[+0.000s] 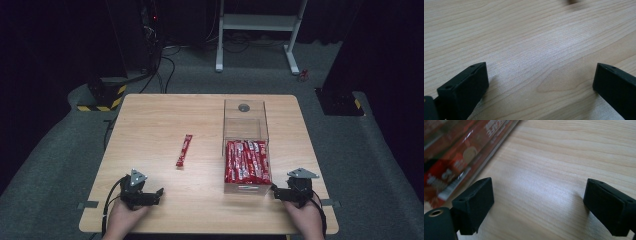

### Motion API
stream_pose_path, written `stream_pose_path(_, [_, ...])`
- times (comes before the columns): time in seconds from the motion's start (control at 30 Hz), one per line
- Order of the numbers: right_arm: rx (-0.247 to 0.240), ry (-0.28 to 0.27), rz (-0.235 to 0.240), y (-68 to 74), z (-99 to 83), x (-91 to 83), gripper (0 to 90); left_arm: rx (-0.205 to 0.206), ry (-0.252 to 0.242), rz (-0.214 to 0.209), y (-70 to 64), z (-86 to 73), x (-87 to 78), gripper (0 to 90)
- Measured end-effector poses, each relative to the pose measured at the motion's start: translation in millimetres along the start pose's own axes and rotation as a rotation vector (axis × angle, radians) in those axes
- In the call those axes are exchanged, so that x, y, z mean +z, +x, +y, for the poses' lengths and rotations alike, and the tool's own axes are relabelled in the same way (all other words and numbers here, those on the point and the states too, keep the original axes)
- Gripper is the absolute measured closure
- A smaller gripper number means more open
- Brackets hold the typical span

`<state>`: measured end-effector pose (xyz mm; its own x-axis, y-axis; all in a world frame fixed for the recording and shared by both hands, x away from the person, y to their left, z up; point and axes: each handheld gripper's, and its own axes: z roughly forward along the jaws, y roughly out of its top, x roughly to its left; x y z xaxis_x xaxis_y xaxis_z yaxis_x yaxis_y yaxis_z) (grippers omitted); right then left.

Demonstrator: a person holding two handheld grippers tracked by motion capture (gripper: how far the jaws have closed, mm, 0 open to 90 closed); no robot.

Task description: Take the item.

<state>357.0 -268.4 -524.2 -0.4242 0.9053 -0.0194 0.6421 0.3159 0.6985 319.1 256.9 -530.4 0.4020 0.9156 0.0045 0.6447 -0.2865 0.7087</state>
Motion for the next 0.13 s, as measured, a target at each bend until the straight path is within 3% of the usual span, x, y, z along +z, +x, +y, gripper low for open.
stream_pose_path(0.13, [0.031,0.004,-0.027,-3.4,-0.4,-0.5,8.3,-0.004,-0.001,-0.004,-1.3,-0.3,0.0,0.4])
